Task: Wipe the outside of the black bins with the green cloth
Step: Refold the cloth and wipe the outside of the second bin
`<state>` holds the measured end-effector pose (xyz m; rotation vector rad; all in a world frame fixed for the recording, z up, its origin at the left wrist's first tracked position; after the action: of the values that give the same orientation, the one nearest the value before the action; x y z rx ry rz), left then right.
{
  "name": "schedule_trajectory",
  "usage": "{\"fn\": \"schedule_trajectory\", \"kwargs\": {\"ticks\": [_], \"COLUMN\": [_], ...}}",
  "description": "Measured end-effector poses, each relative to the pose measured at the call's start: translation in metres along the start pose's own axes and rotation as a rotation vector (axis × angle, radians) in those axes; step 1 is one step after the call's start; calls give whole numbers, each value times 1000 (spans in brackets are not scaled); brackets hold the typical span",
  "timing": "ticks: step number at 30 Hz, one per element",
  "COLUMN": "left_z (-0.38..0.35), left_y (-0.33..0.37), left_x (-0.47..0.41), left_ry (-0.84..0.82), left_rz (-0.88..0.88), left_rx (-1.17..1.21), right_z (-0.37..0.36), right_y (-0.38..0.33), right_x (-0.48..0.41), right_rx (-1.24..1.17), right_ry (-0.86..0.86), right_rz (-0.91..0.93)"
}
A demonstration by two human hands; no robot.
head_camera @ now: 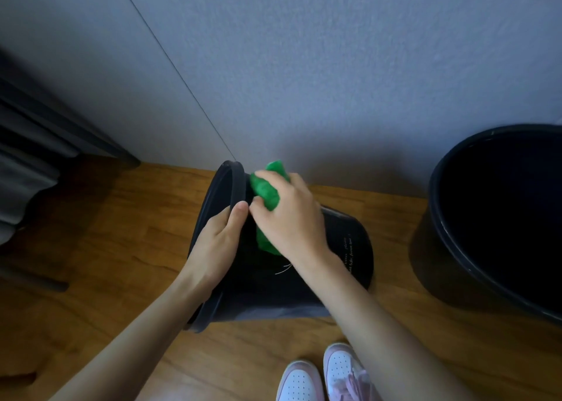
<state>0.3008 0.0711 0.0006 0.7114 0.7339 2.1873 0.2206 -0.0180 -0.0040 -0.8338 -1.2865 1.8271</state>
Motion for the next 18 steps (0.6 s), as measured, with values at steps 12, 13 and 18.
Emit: {"fn": "schedule_trajectory", "kwargs": {"ticks": [12, 13, 18], "left_z": [-4, -3, 0], "left_y": [-3, -3, -6], "left_x": [5, 5, 5], "left_ry": [-43, -39, -13], "left_rz": [-40, -40, -23], "left_rx": [-23, -27, -44], "right_z": [83, 80, 36], "right_y": [194, 186, 79], "right_x": [1, -1, -14], "right_rx": [189, 201, 128], "right_ry": [80, 88, 22], "right_rz": [-622, -593, -291]}}
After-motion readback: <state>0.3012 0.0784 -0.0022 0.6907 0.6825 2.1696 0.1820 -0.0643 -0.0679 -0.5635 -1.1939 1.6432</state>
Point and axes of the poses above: each hand's wrist, its own x-axis away from the middle knuckle, its own z-axis out of the back of the hand, y = z × x, the point moved 8 cm from there along -x, towards the middle knuckle, and after that the axes turned 14 degrees about -x, right-handed, at the moved point
